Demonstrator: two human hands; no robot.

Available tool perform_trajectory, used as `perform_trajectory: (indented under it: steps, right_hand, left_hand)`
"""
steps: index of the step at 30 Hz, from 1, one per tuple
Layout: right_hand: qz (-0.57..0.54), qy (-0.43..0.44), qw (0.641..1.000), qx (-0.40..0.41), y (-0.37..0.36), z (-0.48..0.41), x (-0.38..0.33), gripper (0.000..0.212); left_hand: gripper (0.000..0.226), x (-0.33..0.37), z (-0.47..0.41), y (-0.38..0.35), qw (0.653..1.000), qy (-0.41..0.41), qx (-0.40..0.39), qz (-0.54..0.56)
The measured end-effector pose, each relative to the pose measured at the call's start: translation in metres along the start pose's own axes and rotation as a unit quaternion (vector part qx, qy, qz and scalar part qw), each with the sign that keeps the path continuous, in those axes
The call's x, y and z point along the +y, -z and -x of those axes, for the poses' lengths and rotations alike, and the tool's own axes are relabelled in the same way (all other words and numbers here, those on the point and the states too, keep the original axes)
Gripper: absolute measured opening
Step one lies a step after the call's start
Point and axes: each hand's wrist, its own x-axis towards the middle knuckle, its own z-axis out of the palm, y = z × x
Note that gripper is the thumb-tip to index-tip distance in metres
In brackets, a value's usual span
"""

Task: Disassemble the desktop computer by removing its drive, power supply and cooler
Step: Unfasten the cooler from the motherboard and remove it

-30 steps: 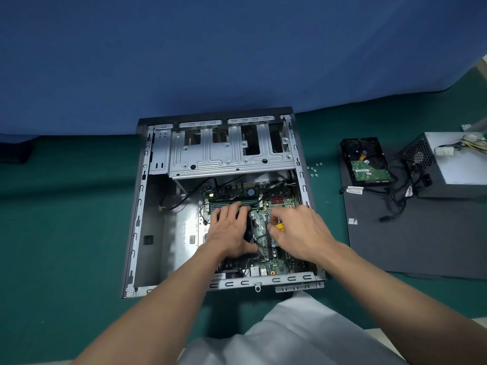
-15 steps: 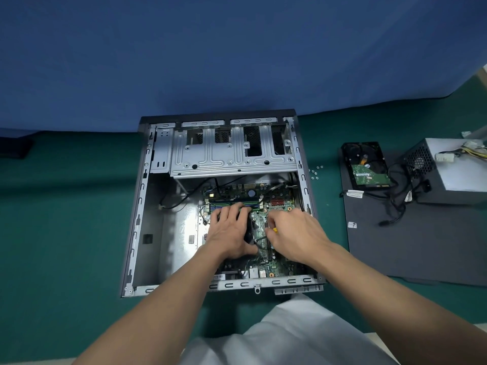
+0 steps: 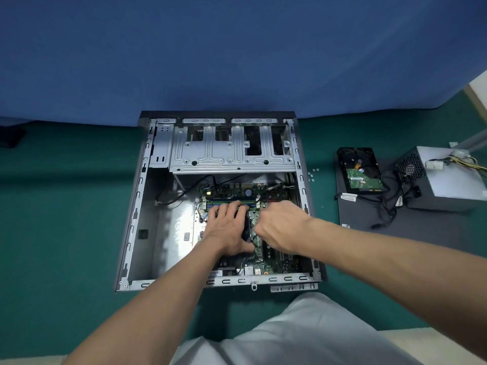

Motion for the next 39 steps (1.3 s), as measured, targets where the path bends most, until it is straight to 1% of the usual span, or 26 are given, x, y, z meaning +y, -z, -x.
perform_trajectory:
  steps: [3,6,8,11,12,13,14,15,18,19,20,22,24,25,27,28,29,30,32,33,34,35,36,37,38,39]
  right_hand:
    - [-0.019,0.005,1.000,-0.011,0.000,0.001,0.006,0.022]
    - [-0.239,-0.101,0.965,-0.047,-0.004,-0.003,0.003,0.030]
    - [-0.415,-0.237,0.876,-0.063,-0.008,-0.007,0.000,0.031]
    - [-0.607,-0.392,0.667,-0.178,-0.008,-0.011,0.001,0.017]
    - [-0.628,-0.400,0.635,-0.204,-0.007,-0.012,0.003,0.018]
    - [-0.634,-0.399,0.627,-0.212,-0.007,-0.013,0.003,0.018]
    - [-0.625,-0.393,0.642,-0.207,-0.005,-0.015,0.002,0.018]
    - [-0.595,-0.378,0.683,-0.193,-0.004,-0.016,0.001,0.018]
    - [-0.371,-0.250,0.878,-0.167,0.003,-0.015,-0.004,0.025]
    - [-0.275,-0.199,0.928,-0.156,0.005,-0.013,-0.004,0.026]
    - [-0.176,-0.149,0.963,-0.141,0.008,-0.011,-0.005,0.023]
    - [0.011,-0.044,0.994,-0.101,0.011,-0.008,-0.008,0.023]
    - [0.111,0.042,0.991,-0.069,0.011,-0.011,-0.009,0.029]
    - [0.108,0.050,0.991,-0.055,0.011,-0.013,-0.010,0.027]
    - [-0.007,-0.003,1.000,-0.026,0.012,-0.016,-0.014,0.013]
    - [-0.105,-0.058,0.993,-0.017,0.012,-0.019,-0.015,0.012]
    - [-0.221,-0.134,0.966,-0.022,0.011,-0.022,-0.015,0.020]
    - [-0.349,-0.228,0.908,-0.033,0.009,-0.025,-0.015,0.026]
    - [-0.584,-0.388,0.707,-0.097,0.007,-0.027,-0.010,0.023]
    - [-0.641,-0.423,0.622,-0.152,0.006,-0.027,-0.007,0.021]
    - [-0.663,-0.433,0.580,-0.192,0.005,-0.025,-0.005,0.019]
    - [-0.660,-0.435,0.575,-0.212,0.004,-0.024,-0.004,0.017]
    - [-0.645,-0.429,0.595,-0.216,0.004,-0.023,-0.005,0.015]
    - [-0.617,-0.414,0.637,-0.207,0.004,-0.023,-0.006,0.014]
    - [-0.564,-0.384,0.705,-0.192,0.005,-0.023,-0.009,0.014]
    - [-0.476,-0.330,0.795,-0.183,0.006,-0.022,-0.012,0.013]
  left_hand:
    - [0.102,-0.001,0.000,-0.001,1.000,-0.003,-0.001,0.000]
    - [0.105,-0.002,-0.001,-0.001,1.000,-0.007,-0.001,0.003]
    - [0.106,-0.004,-0.002,0.000,1.000,-0.012,-0.010,0.009]
    - [0.110,-0.009,-0.003,0.002,0.999,-0.031,-0.029,0.017]
    - [0.111,-0.011,-0.003,0.002,0.999,-0.040,-0.032,0.011]
    - [0.112,-0.013,-0.003,0.002,0.998,-0.049,-0.032,-0.001]
    - [0.114,-0.014,-0.002,0.002,0.998,-0.059,-0.030,-0.015]
    - [0.114,-0.016,-0.002,0.002,0.997,-0.066,-0.026,-0.028]
    - [0.114,-0.018,-0.001,0.000,0.996,-0.079,-0.010,-0.041]
    - [0.113,-0.018,-0.001,0.000,0.996,-0.082,-0.005,-0.039]
    - [0.112,-0.018,-0.001,-0.001,0.996,-0.084,0.000,-0.035]
    - [0.111,-0.018,0.000,-0.001,0.996,-0.086,0.008,-0.028]
    - [0.109,-0.018,0.000,-0.001,0.996,-0.087,0.011,-0.020]
    - [0.108,-0.019,0.000,-0.001,0.996,-0.087,0.011,-0.015]
    - [0.108,-0.020,0.001,-0.001,0.996,-0.086,0.010,-0.008]
    - [0.107,-0.020,0.002,-0.001,0.996,-0.086,0.012,-0.005]
    - [0.107,-0.020,0.002,-0.001,0.996,-0.087,0.014,-0.003]
    - [0.106,-0.020,0.001,-0.001,0.996,-0.087,0.015,0.001]
    - [0.108,-0.020,0.001,-0.002,0.996,-0.085,0.016,0.009]
    - [0.109,-0.020,0.000,-0.002,0.996,-0.083,0.017,0.011]
    - [0.110,-0.020,0.000,-0.002,0.997,-0.081,0.015,0.012]
    - [0.111,-0.020,0.000,-0.002,0.997,-0.079,0.012,0.014]
    - [0.111,-0.020,0.000,-0.003,0.997,-0.078,0.011,0.016]
    - [0.112,-0.020,0.000,-0.003,0.997,-0.076,0.011,0.016]
    - [0.112,-0.019,0.000,-0.003,0.997,-0.076,0.011,0.014]
    - [0.112,-0.019,0.000,-0.003,0.997,-0.076,0.011,0.013]
